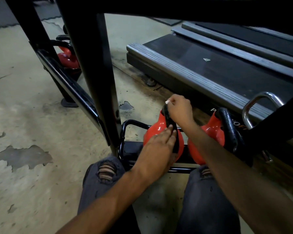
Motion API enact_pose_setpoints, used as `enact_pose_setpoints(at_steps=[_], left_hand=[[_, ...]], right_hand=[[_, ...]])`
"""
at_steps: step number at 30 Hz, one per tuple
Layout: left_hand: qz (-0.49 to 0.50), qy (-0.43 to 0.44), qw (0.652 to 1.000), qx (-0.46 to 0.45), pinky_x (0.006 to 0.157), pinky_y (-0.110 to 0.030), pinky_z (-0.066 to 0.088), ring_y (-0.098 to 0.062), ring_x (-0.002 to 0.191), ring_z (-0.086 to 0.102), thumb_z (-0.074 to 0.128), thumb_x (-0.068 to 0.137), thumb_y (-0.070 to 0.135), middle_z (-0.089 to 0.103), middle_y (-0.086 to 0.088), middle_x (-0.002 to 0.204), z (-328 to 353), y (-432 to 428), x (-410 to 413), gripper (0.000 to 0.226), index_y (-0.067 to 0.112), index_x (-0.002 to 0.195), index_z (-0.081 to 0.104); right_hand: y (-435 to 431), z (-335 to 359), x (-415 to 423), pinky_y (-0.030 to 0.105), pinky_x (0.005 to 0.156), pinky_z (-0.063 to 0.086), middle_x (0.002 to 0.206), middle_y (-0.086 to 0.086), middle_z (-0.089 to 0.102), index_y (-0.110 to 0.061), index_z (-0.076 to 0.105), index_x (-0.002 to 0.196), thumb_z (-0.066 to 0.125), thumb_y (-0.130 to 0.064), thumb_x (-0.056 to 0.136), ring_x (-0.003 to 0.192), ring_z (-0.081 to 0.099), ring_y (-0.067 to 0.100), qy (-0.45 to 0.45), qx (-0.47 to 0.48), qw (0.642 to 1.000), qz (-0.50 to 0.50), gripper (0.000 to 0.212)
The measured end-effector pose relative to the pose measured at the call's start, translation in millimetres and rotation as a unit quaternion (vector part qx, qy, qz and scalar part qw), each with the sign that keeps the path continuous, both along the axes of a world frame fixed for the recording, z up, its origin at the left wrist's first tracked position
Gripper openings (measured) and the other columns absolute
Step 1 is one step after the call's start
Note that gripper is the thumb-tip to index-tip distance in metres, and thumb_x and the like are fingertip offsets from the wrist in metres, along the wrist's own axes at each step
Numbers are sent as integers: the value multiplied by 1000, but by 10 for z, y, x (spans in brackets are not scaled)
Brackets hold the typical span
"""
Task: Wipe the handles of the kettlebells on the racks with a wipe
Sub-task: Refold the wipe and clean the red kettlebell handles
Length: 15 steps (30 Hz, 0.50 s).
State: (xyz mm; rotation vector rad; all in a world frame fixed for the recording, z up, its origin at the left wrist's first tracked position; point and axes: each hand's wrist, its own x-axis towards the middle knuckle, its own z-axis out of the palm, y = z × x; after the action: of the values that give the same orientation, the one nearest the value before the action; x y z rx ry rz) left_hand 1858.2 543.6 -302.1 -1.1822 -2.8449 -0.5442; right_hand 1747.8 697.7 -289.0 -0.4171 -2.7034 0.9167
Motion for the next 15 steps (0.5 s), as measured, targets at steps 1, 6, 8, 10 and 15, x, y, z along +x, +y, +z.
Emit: enact_pose_setpoints(at_steps=[1,6,8,10,15], left_hand=[[0,-3,1000,-2,124,-40,21,-23,154,14,57,97,33,7,-12,168,-16,7,70,79,8,159,15],[14,-11,999,-32,125,-42,16,-24,155,2,52,100,37,-8,-12,167,-23,32,170,84,9,160,0],[9,-5,999,-36,125,-42,15,-24,155,2,53,99,38,-7,-12,167,-10,26,163,86,8,160,0],[4,-3,999,-42,125,-41,13,-25,155,3,54,99,39,-5,-13,168,-10,-3,176,87,8,160,0],[-6,-19,999,-39,126,-39,9,-25,155,1,52,100,42,-8,-12,167,-7,-57,261,87,9,160,-1]], right_hand=[[-12,66,-48,40,76,56,92,5,72,-17,72,91,52,-20,92,85,67,24,-22,68,996,53,20],[-104,265,-287,39,73,57,83,2,63,-24,53,72,47,-22,94,84,66,28,-199,321,886,271,23],[-166,418,-271,40,72,58,81,1,61,-24,56,77,50,-20,93,79,62,23,-223,413,816,338,17],[-197,507,-175,38,69,58,79,0,60,-23,60,82,51,-21,92,75,62,20,-238,467,752,400,14],[-180,551,-74,33,67,56,91,-1,65,-20,67,93,44,-28,96,76,63,17,-235,523,698,428,24]])
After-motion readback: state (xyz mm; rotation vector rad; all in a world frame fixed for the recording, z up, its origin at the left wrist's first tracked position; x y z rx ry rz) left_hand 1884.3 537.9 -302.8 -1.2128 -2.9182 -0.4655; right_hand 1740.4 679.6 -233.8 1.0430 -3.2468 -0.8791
